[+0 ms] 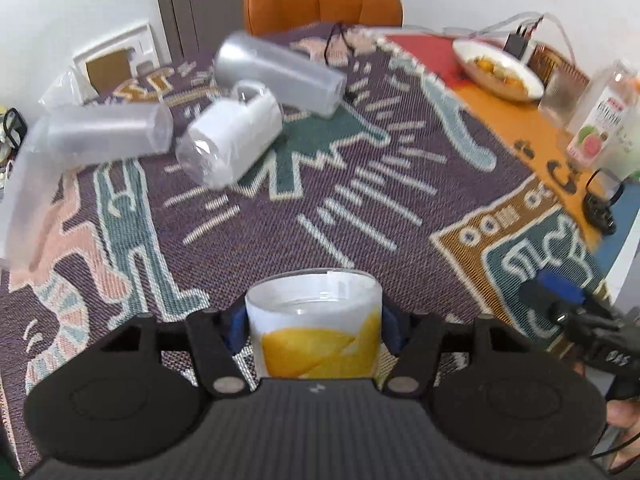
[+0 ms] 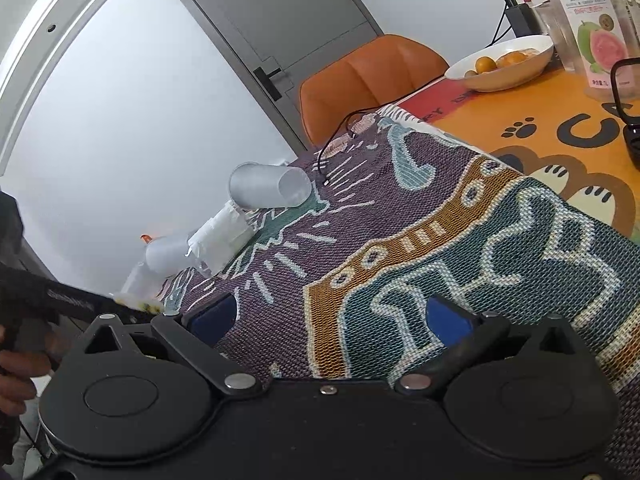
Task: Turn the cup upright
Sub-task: 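Rotate the lemon-label cup upright with the left gripper, opening upward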
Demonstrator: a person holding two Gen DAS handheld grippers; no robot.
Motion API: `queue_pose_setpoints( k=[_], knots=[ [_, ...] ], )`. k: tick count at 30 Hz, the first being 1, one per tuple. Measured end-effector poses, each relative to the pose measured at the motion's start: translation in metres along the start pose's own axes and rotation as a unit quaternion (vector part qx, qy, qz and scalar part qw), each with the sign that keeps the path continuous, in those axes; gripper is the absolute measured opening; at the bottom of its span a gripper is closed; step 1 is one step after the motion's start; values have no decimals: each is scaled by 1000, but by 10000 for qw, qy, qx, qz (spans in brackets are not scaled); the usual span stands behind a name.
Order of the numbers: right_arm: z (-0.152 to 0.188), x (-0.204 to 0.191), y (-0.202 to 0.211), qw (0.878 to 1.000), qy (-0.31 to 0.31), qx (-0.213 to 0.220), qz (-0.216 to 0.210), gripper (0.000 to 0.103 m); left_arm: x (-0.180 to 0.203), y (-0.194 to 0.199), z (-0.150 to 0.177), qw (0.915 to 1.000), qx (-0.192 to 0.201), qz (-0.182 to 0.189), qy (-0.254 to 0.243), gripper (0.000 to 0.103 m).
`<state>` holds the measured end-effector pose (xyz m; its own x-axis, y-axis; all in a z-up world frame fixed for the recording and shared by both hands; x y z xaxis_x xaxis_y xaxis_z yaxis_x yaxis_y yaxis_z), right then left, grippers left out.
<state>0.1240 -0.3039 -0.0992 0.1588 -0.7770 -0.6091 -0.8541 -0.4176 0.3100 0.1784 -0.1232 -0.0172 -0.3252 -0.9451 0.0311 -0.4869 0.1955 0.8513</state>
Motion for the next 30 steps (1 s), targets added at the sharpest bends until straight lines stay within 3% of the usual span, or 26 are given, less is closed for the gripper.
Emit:
queue_pose_setpoints(
  k=[14, 30],
  knots=[
    [0, -27, 3, 9995, 287, -10, -110, 103, -12, 65, 13, 9904, 1363, -68, 206, 61],
    [8, -65, -3, 9974, 697, -193, -74, 103, -33, 71, 43, 9899, 1393, -22, 277, 61]
  ],
)
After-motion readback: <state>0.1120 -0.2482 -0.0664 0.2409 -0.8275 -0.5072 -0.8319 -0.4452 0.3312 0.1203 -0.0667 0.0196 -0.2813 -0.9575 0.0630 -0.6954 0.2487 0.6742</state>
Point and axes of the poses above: each gripper's, at about its wrist camera, not at the fingertips, and y roughly against the way its jaws point, x to its right, z to its underside, the point moved 3 cm from there along -y, roughly the way its jaws point
